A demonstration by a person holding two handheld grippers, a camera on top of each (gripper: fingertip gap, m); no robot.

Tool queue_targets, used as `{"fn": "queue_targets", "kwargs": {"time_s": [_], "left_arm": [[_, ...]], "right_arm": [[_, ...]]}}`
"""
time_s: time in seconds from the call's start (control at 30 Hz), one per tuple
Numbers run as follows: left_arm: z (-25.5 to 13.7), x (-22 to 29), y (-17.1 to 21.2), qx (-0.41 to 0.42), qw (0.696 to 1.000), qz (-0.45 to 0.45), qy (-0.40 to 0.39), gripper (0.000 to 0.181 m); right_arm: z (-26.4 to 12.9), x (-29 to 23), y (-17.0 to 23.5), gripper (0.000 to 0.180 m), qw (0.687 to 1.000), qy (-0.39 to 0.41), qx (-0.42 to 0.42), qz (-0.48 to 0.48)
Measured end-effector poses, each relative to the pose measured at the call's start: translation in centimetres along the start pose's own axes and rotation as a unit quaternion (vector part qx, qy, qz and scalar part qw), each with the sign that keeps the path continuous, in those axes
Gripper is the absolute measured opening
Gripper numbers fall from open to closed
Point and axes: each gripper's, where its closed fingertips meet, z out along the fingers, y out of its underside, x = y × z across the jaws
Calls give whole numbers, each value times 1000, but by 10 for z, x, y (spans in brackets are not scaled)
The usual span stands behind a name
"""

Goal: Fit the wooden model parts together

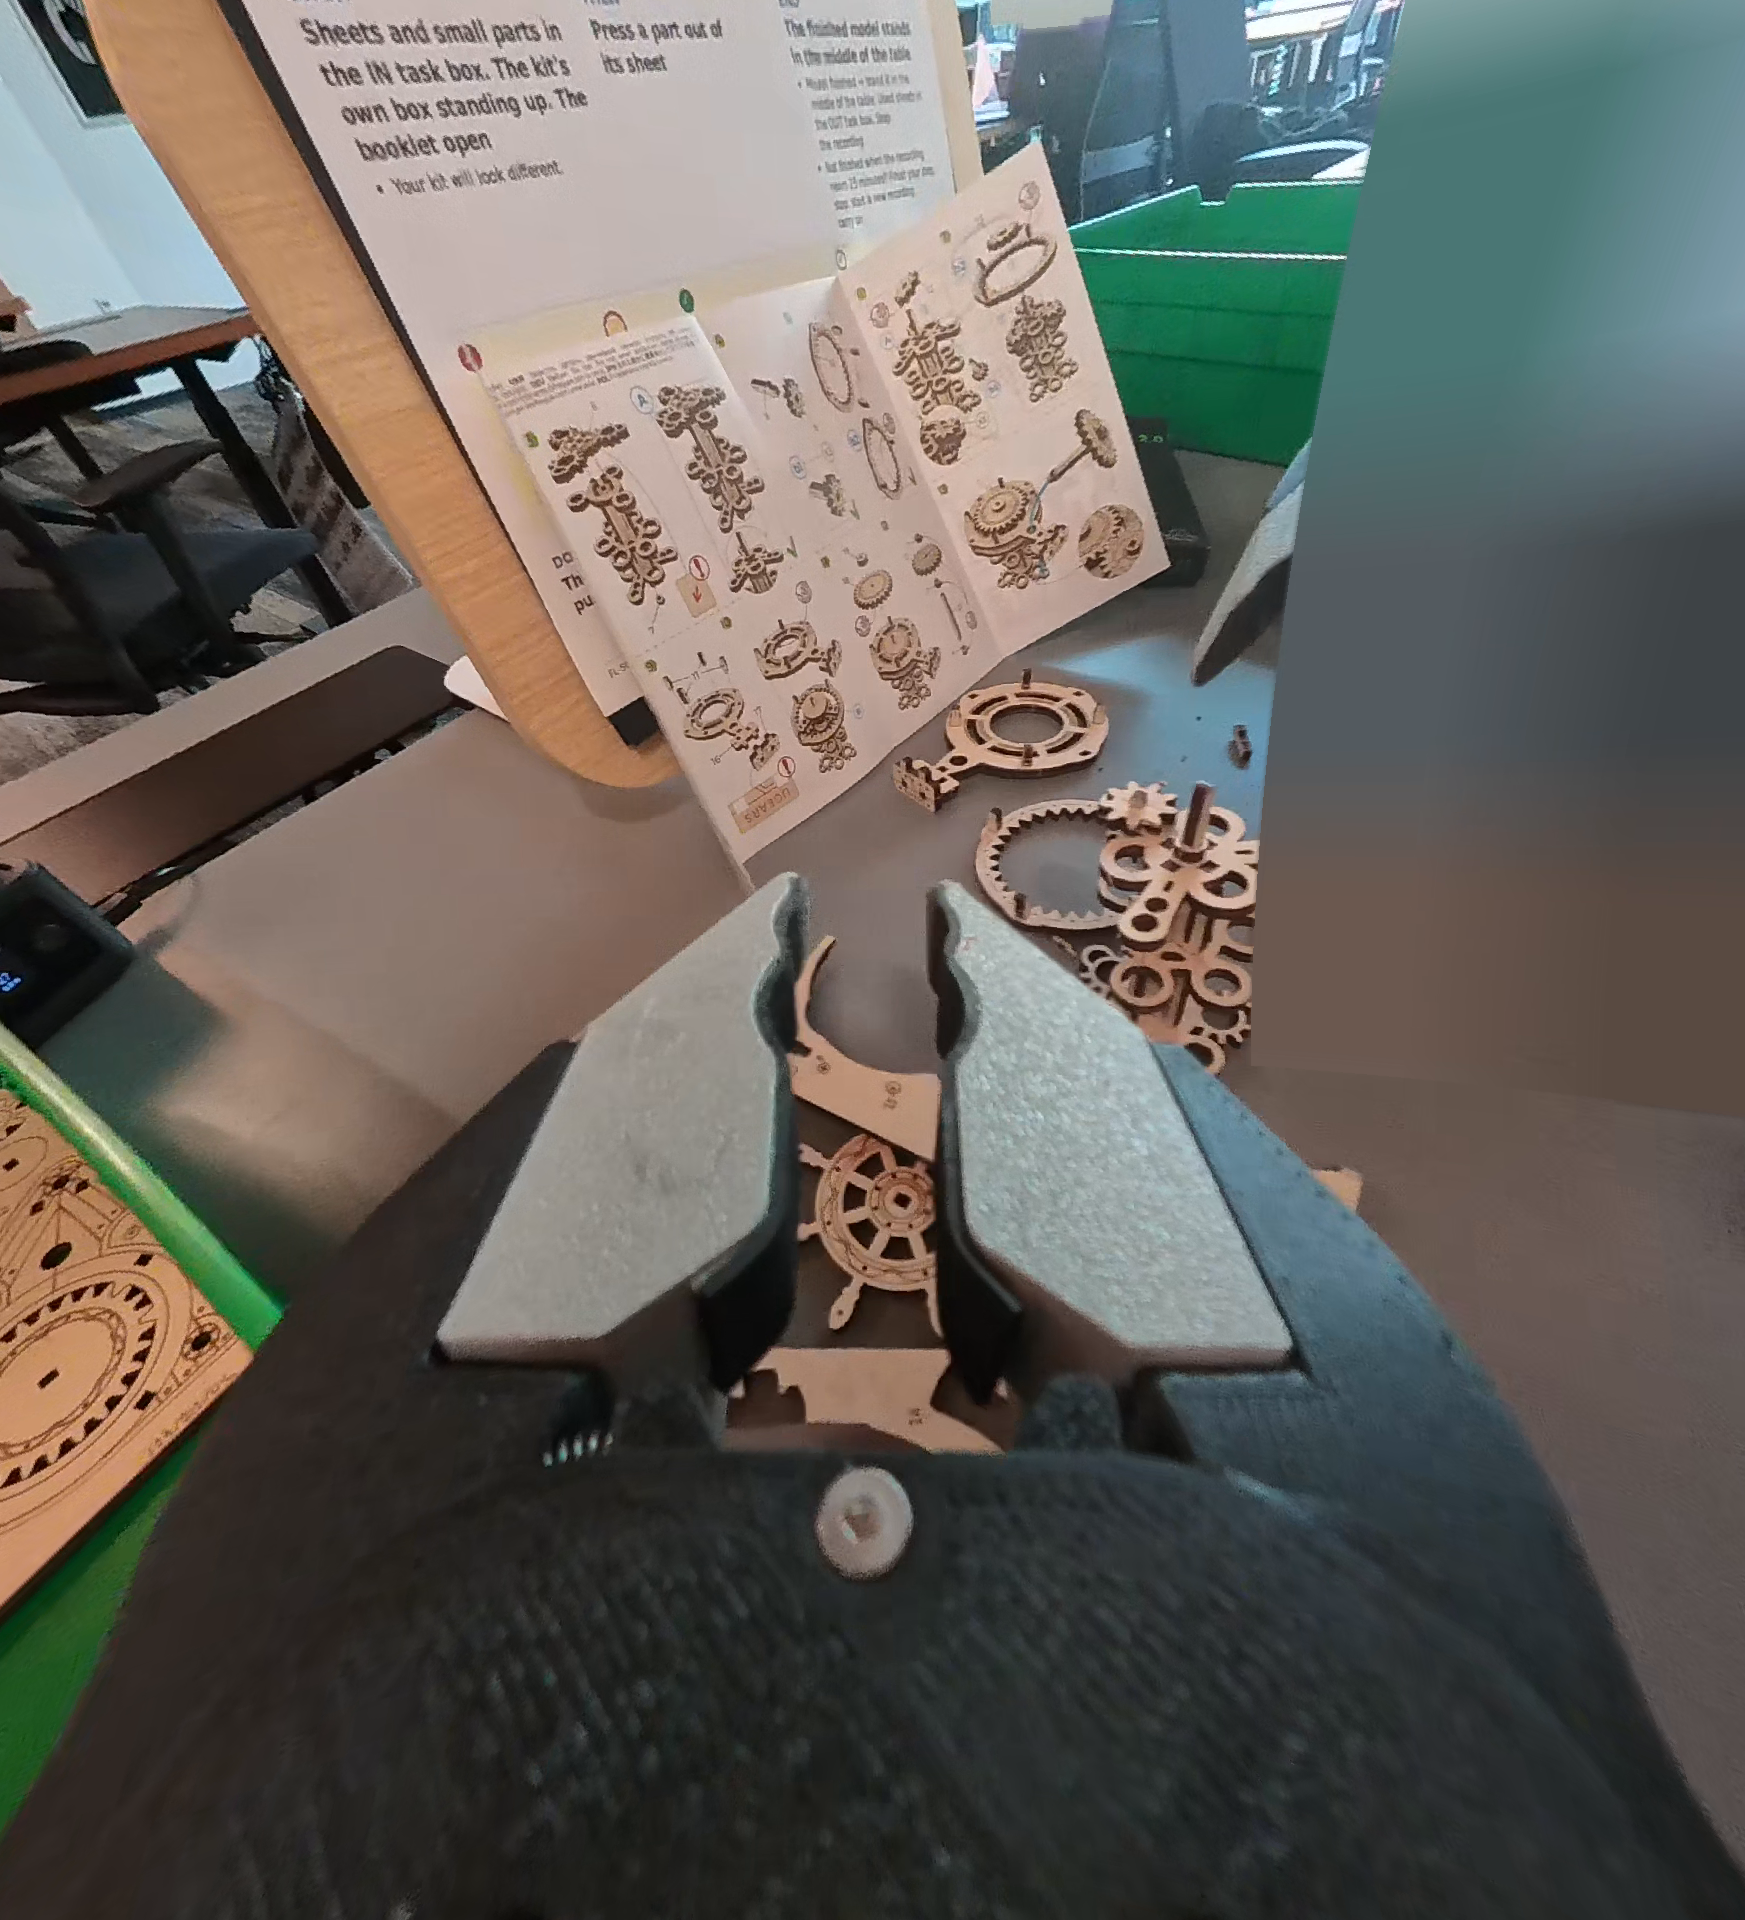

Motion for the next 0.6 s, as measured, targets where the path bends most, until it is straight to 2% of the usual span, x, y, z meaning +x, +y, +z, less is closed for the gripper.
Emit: {"fn": "queue_targets", "kwargs": {"time_s": [0.6], "left_arm": [[5,-6,10,-17,1000,-21,-2,20]], "right_arm": [[1,3,2,43,1000,0,-5,14]]}}
